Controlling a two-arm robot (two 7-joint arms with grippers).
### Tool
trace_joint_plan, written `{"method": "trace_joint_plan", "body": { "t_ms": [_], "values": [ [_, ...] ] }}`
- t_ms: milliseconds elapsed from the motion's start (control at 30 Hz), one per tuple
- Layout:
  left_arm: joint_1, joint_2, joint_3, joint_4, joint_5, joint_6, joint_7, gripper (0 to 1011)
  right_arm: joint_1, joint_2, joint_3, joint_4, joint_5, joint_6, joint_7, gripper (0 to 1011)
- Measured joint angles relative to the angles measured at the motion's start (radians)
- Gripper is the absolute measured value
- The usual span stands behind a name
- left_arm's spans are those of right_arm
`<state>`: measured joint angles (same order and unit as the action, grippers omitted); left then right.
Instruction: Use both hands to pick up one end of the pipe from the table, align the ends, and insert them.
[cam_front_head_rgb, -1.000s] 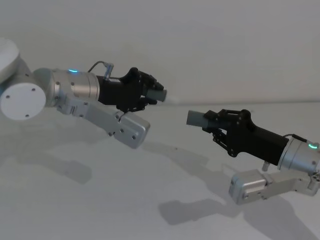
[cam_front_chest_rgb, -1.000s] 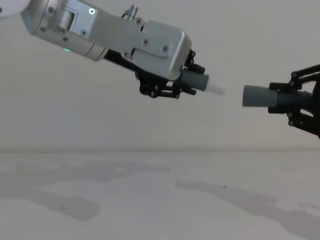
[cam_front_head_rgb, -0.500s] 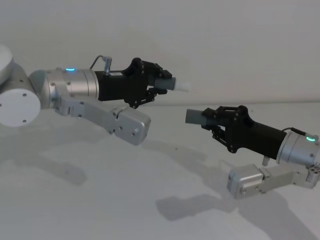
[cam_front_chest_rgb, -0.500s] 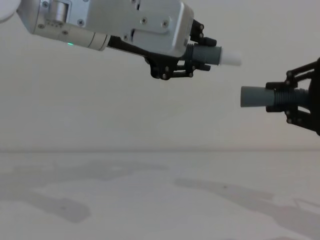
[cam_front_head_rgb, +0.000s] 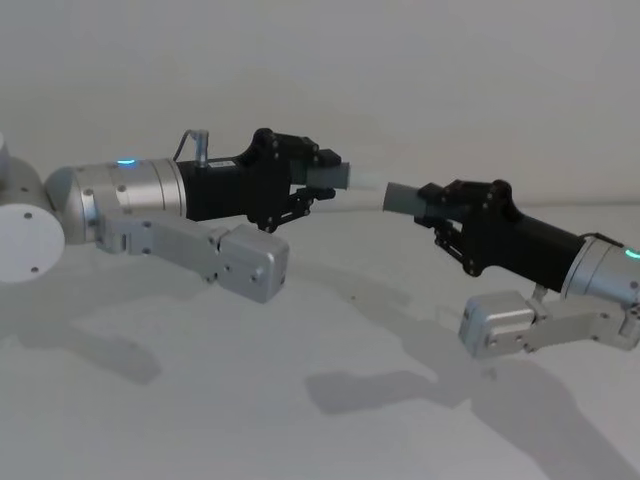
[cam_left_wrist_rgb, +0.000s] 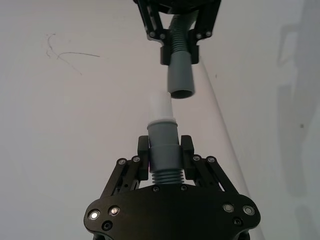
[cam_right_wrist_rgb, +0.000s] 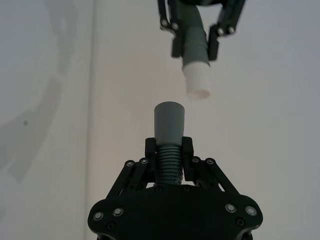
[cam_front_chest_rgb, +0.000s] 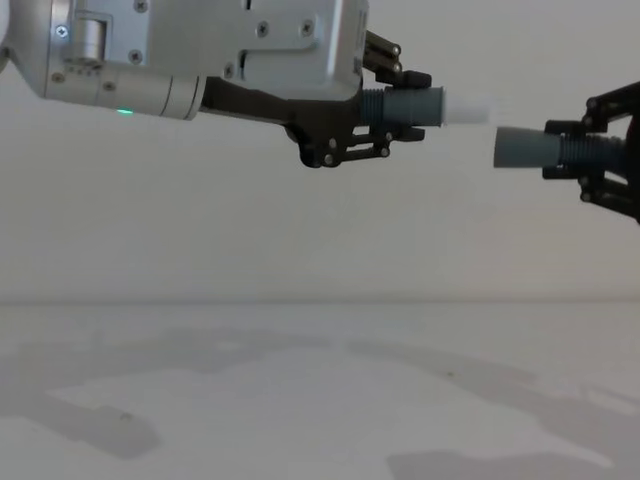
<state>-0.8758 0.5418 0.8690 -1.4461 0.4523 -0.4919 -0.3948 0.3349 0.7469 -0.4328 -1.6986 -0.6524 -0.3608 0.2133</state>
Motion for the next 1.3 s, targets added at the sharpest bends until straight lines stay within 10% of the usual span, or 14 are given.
{"method": "trace_joint_plan", "body": {
  "t_ms": [1300],
  "values": [
    [0.032, 0.021, -0.026, -0.033, -0.007, -0.004, 0.004, 358, -0.024, 0.067, 0.058, -0.052, 0.057, -0.081, -0.003, 262]
  ]
}}
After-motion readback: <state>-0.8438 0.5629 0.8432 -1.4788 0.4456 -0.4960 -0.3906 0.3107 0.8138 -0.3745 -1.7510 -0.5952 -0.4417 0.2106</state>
